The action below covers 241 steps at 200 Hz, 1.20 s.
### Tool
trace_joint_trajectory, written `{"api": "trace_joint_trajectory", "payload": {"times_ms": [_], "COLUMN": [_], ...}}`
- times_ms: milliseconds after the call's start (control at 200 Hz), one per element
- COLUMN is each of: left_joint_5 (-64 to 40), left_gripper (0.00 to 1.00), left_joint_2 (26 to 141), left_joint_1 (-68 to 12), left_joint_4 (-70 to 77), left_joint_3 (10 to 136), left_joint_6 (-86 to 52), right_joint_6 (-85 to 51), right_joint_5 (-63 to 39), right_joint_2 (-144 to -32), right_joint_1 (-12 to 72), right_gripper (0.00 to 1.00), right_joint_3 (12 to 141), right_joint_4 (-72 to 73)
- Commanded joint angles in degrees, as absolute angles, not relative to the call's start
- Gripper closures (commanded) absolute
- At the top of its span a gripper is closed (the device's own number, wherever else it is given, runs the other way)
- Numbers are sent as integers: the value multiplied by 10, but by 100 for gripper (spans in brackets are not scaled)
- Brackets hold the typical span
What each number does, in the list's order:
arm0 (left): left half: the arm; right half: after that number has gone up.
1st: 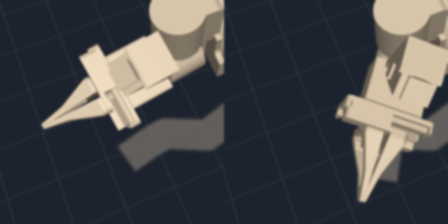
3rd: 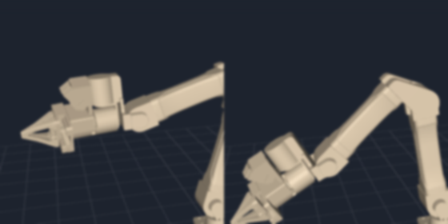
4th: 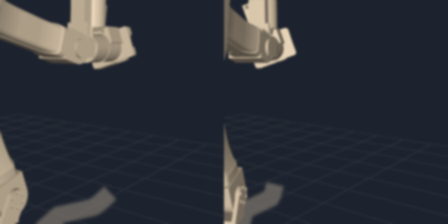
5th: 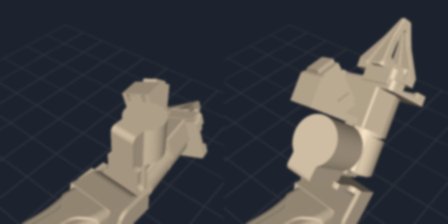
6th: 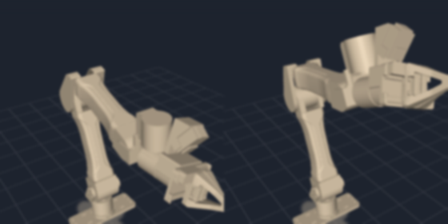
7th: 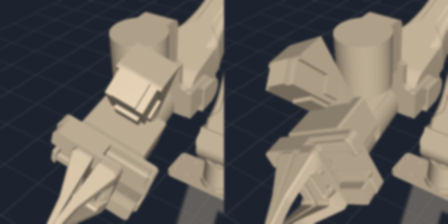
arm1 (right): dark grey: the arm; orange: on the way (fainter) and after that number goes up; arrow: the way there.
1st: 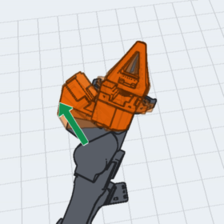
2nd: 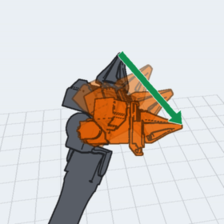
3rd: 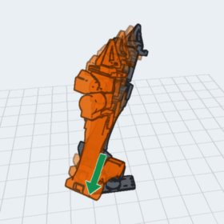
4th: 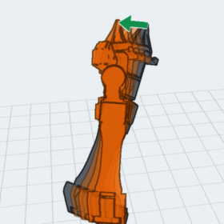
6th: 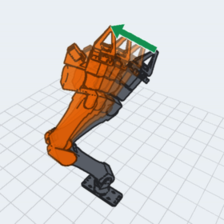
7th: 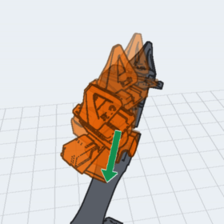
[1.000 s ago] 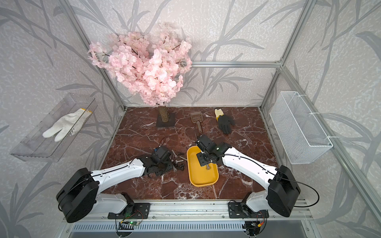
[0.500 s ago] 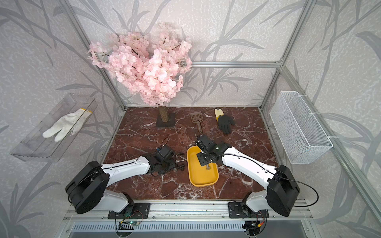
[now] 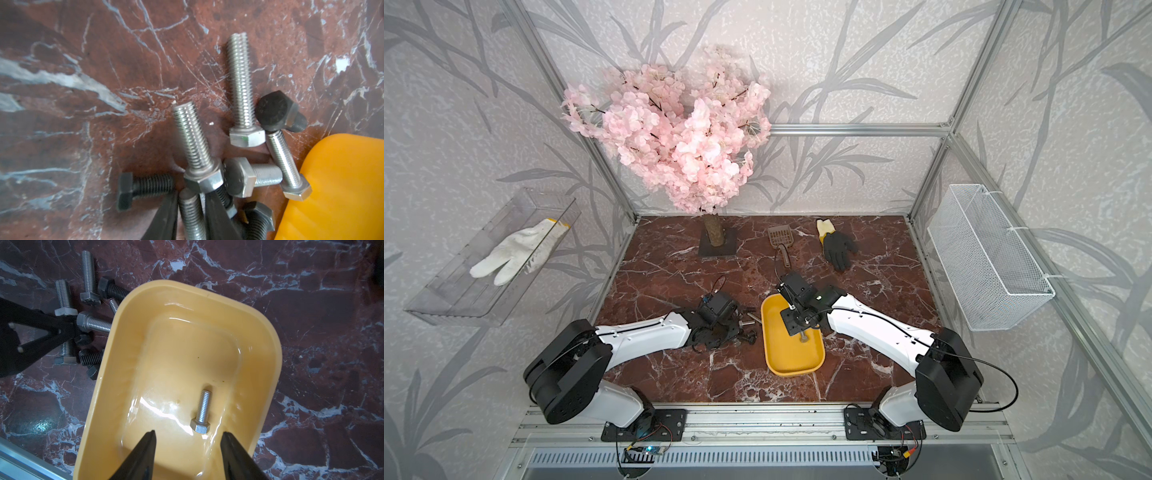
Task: Take the screw protection sleeves out of the storage box
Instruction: Move the bolt to the center of the board.
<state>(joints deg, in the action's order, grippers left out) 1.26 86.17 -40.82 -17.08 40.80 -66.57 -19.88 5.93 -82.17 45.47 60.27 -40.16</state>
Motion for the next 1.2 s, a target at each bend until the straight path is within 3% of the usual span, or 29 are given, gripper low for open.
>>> {"api": "trace_joint_trajectory", "payload": {"times_ms": [0,355,760,1015,1199], "left_joint_5": [-1,-17,-15,-9,-11], "left_gripper": [79,91,92,73,68], "left_joint_2": [886,855,797,791,806], "left_joint_1": [-407,-406,-407,-409,-410], "left_joint_4": [-186,-227,-276,-282,-269], "left_joint_3": [405,392,364,368,367], "left_joint_6": [-652,-620,-597,-597,-598], "right_joint_6": [-198,-200,-203,-205,-205], "right_joint_5": [62,60,54,49,50], "right_joint_2": [-825,-829,-832,-838,-837], "right_joint_1": [451,450,450,449,449], "right_gripper": [45,45,46,46,46], "right_joint_3": [614,618,625,628,628], "right_joint_4": [-405,-403,-404,-403,-405]}}
